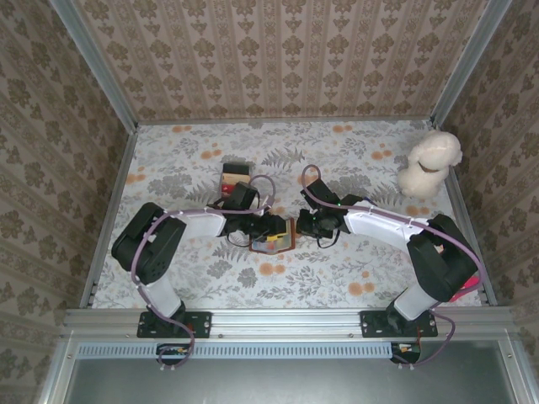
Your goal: Take the credit cards out of the card holder
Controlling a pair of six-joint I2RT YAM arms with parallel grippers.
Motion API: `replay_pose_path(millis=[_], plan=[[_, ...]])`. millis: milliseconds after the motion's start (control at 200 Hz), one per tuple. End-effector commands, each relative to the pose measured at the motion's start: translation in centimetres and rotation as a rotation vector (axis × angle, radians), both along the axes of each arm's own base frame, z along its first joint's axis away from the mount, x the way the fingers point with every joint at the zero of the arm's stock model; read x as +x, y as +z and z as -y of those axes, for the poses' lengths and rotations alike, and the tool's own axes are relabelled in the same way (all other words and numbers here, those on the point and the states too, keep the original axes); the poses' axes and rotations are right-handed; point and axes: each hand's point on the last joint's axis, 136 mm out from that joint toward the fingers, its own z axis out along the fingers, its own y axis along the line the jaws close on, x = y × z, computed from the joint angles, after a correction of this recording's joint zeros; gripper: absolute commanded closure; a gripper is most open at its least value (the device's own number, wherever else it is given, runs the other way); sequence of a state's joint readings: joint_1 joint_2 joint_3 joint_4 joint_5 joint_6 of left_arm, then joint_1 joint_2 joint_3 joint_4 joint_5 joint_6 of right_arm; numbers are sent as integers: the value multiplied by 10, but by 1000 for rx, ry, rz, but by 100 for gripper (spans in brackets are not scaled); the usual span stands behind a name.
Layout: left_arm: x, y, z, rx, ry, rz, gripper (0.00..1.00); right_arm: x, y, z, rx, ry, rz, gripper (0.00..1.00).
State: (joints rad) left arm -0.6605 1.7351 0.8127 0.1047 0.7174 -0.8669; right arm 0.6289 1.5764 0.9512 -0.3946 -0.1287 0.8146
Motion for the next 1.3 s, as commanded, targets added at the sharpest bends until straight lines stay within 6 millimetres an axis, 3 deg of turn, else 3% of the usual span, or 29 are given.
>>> replay_pose_path(millis=[0, 260, 450, 655, 870, 1295], plan=[[-2, -9, -1, 29, -13, 2, 68, 4, 22, 2, 9, 2, 52, 79], [-5, -20, -4, 60, -12, -15, 77, 5, 47, 1, -14, 13, 123, 79], [-8, -28, -9, 86, -7, -20, 85, 1, 53, -23, -5, 69, 161, 80], [-10, -32, -12, 103, -3, -26, 93, -4, 23, -38, 1, 43, 73, 91], [-12, -36, -15, 115, -5, -30, 100, -7, -1, -47, 20, 40, 5, 93], [-26, -50, -27, 125, -3, -35, 100, -17, -49, -36, -57, 25, -93, 94]])
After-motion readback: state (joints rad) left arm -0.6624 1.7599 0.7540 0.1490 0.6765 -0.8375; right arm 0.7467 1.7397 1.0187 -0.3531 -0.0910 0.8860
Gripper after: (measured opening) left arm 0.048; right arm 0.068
